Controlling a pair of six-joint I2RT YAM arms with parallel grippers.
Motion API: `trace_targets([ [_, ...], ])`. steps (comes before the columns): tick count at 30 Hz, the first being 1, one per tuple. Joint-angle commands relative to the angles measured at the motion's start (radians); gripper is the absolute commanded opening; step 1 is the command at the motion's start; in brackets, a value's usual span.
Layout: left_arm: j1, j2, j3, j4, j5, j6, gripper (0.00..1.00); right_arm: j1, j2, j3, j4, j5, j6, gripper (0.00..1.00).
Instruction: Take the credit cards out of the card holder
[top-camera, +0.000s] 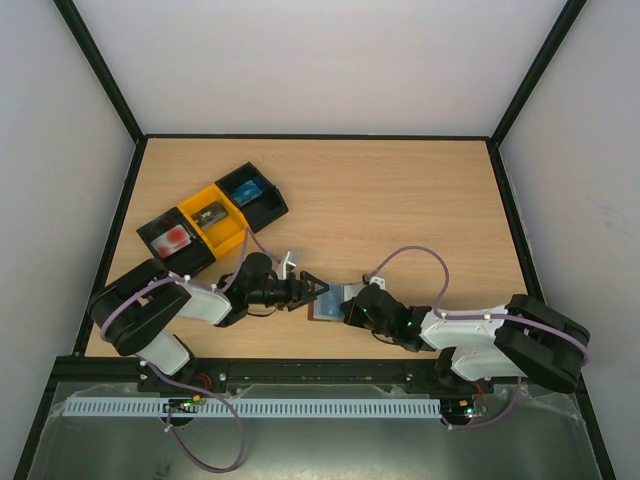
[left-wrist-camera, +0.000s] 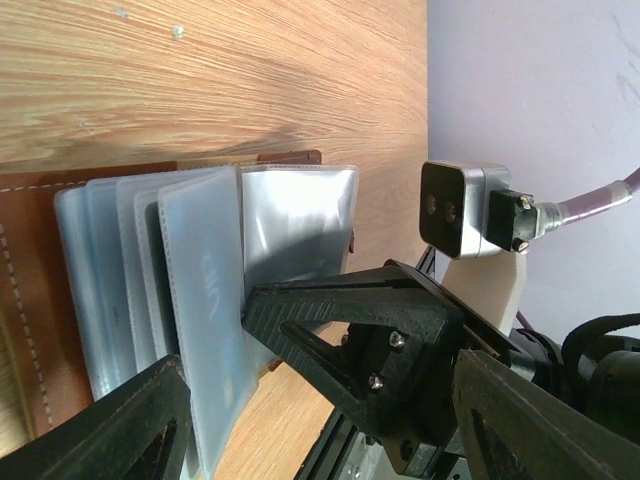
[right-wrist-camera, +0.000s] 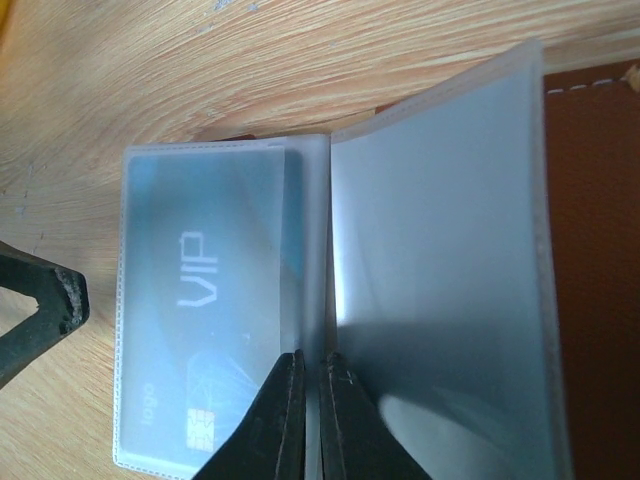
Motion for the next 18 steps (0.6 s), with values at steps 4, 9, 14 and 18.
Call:
trace_targets([
  [4,-0.013,0.011,0.026,0.008,0.001,0.018,0.73,0.005,0.024,-0.036,-0.040,0.022,0.011,0.06],
  [9,-0.015,0.042,0.033,0.032,0.016,0.013,0.73,0.006,0.027,-0.038,-0.035,0.020,0.009,0.06],
  [14,-0.016,0.062,0.034,0.033,0.015,0.018,0.73,0.006,0.034,-0.038,-0.028,0.017,0.007,0.06],
  [18,-0.016,0.084,0.039,0.053,0.029,0.010,0.73,0.006,0.040,-0.040,-0.017,0.011,0.004,0.06],
])
